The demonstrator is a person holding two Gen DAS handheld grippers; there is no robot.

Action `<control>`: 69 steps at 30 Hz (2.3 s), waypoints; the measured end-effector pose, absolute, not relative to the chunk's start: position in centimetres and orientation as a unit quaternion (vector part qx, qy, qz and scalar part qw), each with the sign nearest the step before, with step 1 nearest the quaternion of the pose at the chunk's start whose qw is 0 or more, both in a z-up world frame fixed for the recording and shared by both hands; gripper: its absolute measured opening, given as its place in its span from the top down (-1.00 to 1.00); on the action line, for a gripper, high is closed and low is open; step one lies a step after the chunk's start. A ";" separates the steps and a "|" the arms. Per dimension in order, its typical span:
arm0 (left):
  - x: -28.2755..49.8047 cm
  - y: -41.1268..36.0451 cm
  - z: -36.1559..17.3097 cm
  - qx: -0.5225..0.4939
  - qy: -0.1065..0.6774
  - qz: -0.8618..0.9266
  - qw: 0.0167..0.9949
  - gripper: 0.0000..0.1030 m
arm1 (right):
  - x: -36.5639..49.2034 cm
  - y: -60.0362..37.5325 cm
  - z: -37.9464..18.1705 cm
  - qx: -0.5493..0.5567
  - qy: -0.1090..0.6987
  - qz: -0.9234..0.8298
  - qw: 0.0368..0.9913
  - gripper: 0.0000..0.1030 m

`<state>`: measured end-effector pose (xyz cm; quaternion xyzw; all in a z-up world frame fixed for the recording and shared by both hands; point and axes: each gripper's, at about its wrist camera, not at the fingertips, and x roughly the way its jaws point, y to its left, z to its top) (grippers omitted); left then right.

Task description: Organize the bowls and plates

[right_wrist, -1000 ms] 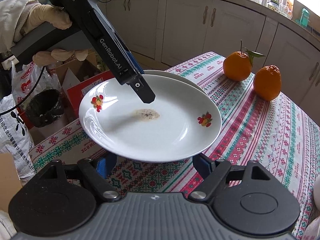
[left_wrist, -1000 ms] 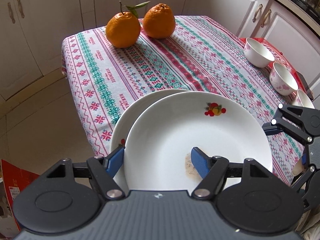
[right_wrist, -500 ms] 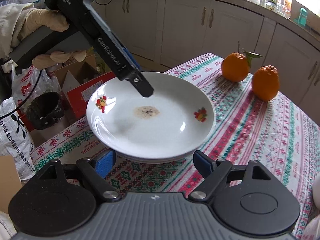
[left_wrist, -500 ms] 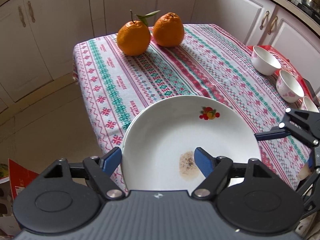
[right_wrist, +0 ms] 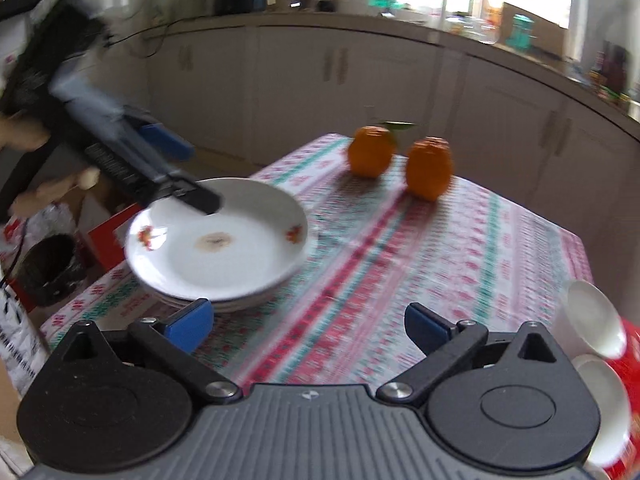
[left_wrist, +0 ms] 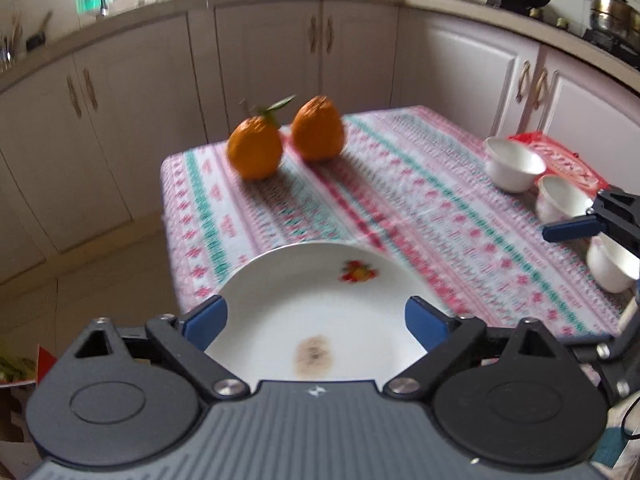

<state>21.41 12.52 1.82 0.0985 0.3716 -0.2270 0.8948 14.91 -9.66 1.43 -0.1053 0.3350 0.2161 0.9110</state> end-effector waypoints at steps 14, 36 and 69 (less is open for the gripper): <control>13.4 2.1 -0.2 0.030 0.336 -0.312 0.888 -0.98 | 8.4 -21.7 2.4 -0.055 0.310 0.084 0.945 -1.00; 8.8 -13.4 -4.0 0.125 0.315 -0.442 0.830 -0.98 | 5.6 -33.1 -0.4 0.019 0.357 0.006 0.934 -1.00; 8.1 -17.3 -5.4 0.159 0.278 -0.459 0.829 -0.64 | 9.9 -37.1 -2.6 0.127 0.425 0.088 0.892 -0.20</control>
